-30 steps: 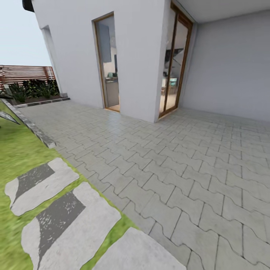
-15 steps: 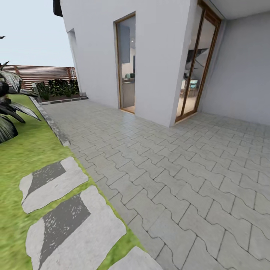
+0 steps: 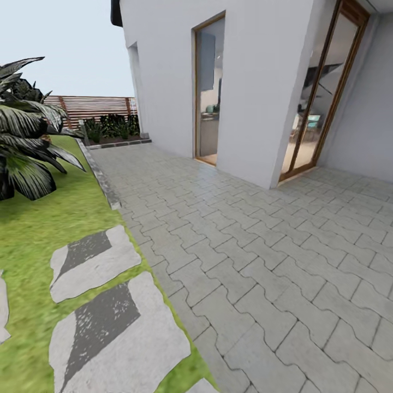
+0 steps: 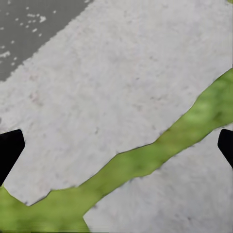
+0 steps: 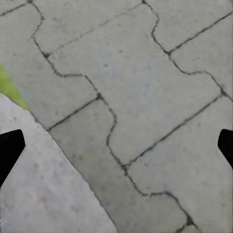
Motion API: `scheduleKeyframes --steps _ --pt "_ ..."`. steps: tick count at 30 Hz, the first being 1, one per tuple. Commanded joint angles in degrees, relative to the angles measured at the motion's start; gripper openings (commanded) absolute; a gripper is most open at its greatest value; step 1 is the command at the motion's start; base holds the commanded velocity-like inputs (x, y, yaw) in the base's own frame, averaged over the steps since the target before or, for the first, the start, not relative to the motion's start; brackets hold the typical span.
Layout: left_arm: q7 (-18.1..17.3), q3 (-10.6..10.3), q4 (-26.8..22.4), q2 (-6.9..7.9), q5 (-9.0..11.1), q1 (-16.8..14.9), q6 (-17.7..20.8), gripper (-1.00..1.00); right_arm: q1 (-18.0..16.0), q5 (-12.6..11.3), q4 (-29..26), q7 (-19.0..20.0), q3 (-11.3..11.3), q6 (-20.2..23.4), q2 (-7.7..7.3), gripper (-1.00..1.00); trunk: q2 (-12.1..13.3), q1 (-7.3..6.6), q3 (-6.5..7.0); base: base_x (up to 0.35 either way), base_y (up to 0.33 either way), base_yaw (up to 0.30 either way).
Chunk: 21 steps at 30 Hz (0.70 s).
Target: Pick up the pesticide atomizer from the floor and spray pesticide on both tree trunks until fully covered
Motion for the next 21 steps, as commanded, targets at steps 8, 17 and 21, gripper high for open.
scheduleKeyframes --steps 8,17,21 --pt "0.1 -0.1 0.1 0.0 0.1 0.0 -0.2 1.0 0.0 0.0 0.0 0.0 0.0 -0.2 -0.01 1.0 0.0 0.0 -0.51 0.021 -0.007 0.231" --pt "0.2 -0.1 0.1 0.0 0.1 0.0 -0.2 1.0 0.0 0.0 0.0 0.0 0.0 -0.2 -0.02 1.0 0.0 0.0 -1.03 0.001 0.0 0.23" --pt "0.2 -0.1 0.1 0.0 0.1 0.0 -0.2 1.0 0.0 0.0 0.0 0.0 0.0 -0.2 -0.02 1.0 0.0 0.0 -1.27 0.12 -0.106 0.229"
